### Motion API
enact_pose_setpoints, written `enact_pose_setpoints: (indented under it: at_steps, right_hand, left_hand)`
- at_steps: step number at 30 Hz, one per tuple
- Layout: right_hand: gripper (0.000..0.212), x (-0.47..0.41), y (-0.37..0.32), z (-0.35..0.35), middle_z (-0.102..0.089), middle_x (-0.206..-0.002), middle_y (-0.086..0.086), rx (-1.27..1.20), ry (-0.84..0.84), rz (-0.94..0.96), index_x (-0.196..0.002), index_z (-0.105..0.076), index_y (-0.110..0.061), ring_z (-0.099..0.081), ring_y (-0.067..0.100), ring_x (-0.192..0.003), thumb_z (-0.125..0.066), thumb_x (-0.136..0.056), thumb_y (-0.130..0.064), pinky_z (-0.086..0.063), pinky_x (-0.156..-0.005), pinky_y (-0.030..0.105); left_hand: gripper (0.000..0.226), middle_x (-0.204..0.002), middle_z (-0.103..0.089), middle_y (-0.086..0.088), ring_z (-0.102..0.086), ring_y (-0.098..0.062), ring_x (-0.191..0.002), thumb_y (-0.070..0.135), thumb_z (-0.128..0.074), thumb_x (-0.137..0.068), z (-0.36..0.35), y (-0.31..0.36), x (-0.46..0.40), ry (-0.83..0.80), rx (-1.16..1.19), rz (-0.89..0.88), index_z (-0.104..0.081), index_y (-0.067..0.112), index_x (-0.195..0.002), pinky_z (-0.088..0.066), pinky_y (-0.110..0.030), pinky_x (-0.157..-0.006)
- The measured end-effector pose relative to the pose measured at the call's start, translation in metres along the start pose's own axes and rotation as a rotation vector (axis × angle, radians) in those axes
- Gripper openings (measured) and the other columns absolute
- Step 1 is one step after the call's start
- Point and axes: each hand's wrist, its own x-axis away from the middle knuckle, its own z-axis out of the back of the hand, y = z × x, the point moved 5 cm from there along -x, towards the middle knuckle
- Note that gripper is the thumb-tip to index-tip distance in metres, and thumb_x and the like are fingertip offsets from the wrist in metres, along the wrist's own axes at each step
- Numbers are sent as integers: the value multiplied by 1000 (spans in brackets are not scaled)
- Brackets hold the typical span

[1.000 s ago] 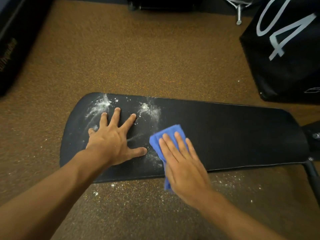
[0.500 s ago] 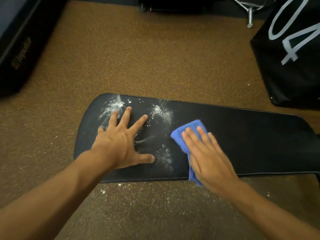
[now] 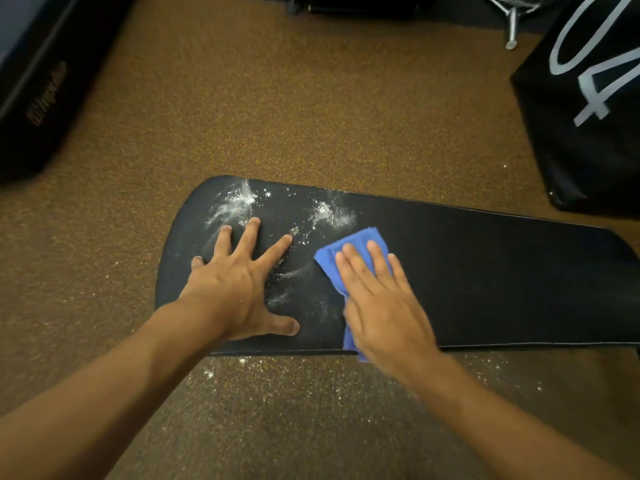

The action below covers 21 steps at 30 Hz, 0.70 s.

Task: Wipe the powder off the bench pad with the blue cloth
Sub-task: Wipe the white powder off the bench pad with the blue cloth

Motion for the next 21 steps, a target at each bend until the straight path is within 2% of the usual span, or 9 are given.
enact_pose_setpoints:
  at_steps: [3, 6, 9, 11, 12, 15, 17, 19, 21]
  right_hand:
    - [65, 21, -34, -11, -15, -169, 1, 42, -31, 174, -161, -18, -14, -3, 28, -156, -33, -100, -30, -9, -125, 51]
    - [65, 56, -10, -10, -15, -169, 0, 106, -94, 364, -161, -16, -17, -3, 25, -156, -37, -101, -31, -9, -124, 48]
    - [63, 29, 21, -2, -27, -166, 2, 113, -46, 211, -159, -26, -16, -11, 27, -156, -34, -97, -27, -17, -121, 50]
    - [64, 0, 5, 2, -28, -165, 4, 54, -16, 34, -158, -28, -14, -14, 31, -155, -30, -96, -28, -22, -120, 54]
    - [65, -2, -10, -2, -25, -166, 4, 34, -6, 18, -159, -26, -13, -12, 31, -155, -29, -96, -29, -20, -121, 55]
    - [63, 33, -40, -13, -18, -168, 1, 44, -31, 232, -160, -20, -15, -6, 27, -156, -32, -100, -30, -10, -125, 50]
    - [62, 55, -19, -10, -20, -167, 0, 79, -60, 332, -160, -22, -16, -8, 25, -156, -35, -101, -30, -11, -123, 48]
    - [62, 44, 7, -4, -29, -165, 2, 121, -50, 294, -158, -28, -15, -15, 27, -155, -35, -98, -28, -16, -121, 49]
    - [63, 8, 10, 1, -34, -163, 4, 97, -23, 118, -156, -33, -13, -20, 30, -153, -32, -96, -28, -18, -120, 50]
  left_hand:
    - [134, -165, 27, 5, 12, -36, -154, 98, -57, -51, 0, -1, -1, -9, -13, 0, 19, 53, -151, -29, -65, -115]
    - [135, -164, 29, 3, 12, -37, -153, 98, -57, -51, 1, -2, 0, -19, -11, -8, 22, 53, -151, -29, -66, -115]
    - [136, -164, 28, 2, 13, -39, -153, 97, -59, -51, 1, -1, -1, -20, -9, -14, 21, 52, -152, -28, -67, -115]
    - [136, -164, 28, 2, 13, -39, -153, 96, -59, -52, 1, 0, -1, -39, -8, -7, 20, 51, -152, -28, -68, -115]
    - [135, -164, 28, 2, 13, -38, -153, 96, -59, -52, 0, 0, -1, -36, -7, -7, 20, 51, -152, -28, -67, -115]
    - [135, -164, 29, 2, 13, -38, -153, 98, -57, -52, -1, -2, -1, -29, -14, -9, 21, 51, -152, -28, -67, -115]
    - [136, -164, 29, 2, 13, -39, -153, 98, -57, -51, 0, -1, -1, -43, -12, -7, 22, 51, -151, -27, -67, -115]
    - [136, -164, 29, 1, 13, -40, -153, 96, -59, -52, 1, 0, -1, -43, -11, -7, 21, 51, -152, -27, -68, -115]
    - [136, -165, 28, 1, 13, -40, -153, 96, -60, -53, 1, 0, 0, -47, -16, -3, 21, 50, -152, -28, -68, -114]
